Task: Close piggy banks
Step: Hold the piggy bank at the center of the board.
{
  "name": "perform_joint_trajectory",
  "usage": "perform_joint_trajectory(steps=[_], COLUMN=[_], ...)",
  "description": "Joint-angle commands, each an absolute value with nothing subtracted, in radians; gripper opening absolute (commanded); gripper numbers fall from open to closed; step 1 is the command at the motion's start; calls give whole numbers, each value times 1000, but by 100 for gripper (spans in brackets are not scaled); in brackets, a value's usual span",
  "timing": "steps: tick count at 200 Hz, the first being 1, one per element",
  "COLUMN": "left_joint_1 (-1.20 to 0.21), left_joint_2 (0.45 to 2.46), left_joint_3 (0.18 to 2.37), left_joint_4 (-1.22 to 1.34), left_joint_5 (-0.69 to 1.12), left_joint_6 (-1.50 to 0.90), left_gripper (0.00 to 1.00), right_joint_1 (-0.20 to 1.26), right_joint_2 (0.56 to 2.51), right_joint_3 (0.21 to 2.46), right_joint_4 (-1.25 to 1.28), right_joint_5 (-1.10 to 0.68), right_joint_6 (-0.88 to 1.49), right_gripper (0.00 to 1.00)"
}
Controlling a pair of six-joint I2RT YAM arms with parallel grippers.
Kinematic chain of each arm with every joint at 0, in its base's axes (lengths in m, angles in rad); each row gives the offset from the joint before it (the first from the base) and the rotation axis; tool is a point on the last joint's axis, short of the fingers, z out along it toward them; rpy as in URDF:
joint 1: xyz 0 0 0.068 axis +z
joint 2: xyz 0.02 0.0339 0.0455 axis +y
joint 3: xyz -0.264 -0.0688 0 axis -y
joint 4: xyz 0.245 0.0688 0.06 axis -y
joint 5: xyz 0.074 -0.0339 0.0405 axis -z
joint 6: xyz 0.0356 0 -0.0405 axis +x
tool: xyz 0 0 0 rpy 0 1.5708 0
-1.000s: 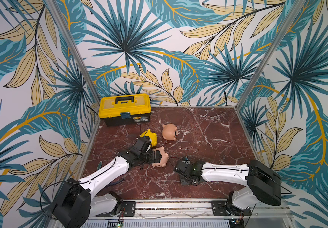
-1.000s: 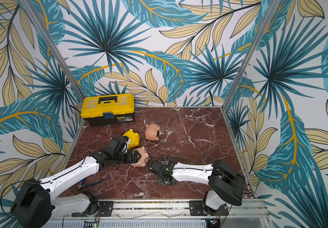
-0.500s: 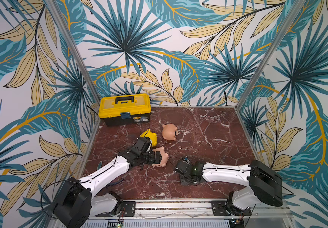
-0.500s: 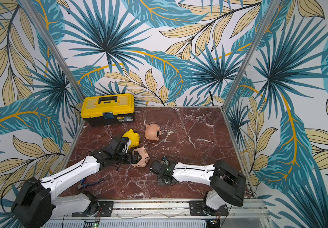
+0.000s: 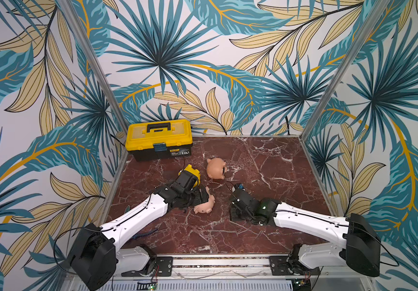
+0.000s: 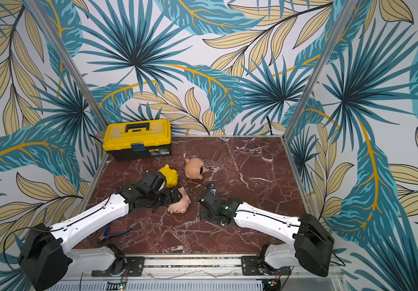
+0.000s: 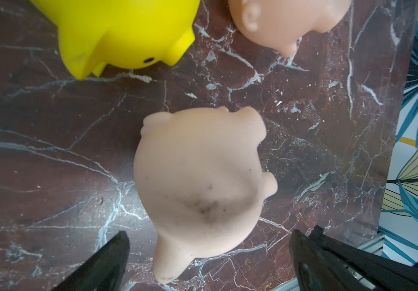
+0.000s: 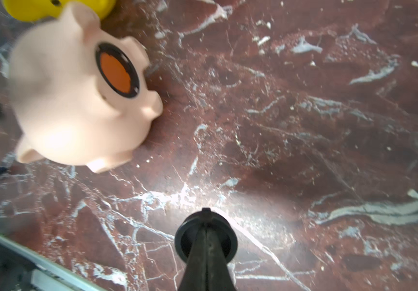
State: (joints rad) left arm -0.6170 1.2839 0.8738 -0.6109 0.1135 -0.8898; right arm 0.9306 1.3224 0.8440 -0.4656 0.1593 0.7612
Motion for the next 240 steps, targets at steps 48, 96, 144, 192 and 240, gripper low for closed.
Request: perform_joint_trajectory(steps=[48,96,144,192,240], left_joint_1=[-625,-618,-615,-593,-584], left_joint_2=[1394,1419,1467,1509,1530], left_joint_3=[961,979,958,955,955], left_joint_4=[-619,-612,-594,-576,-578], left_joint_5=[78,72,78,119,168], left_joint_6=[-936,-929,-949,-902,-735], left_gripper=[99,100,100,100,100], right_joint_1=[833,814,810,810,767], right_joint_2=[1251,1241,1237,1230,1215], right_joint_3=[774,763,758,738,722], right_joint_4=[-350,-346,-341,-318,-315], right_joint_5=[0,-16,-19,-37,-41], right_joint_6=[710,704,704,710,710], right_gripper=[0,0,0,0,0])
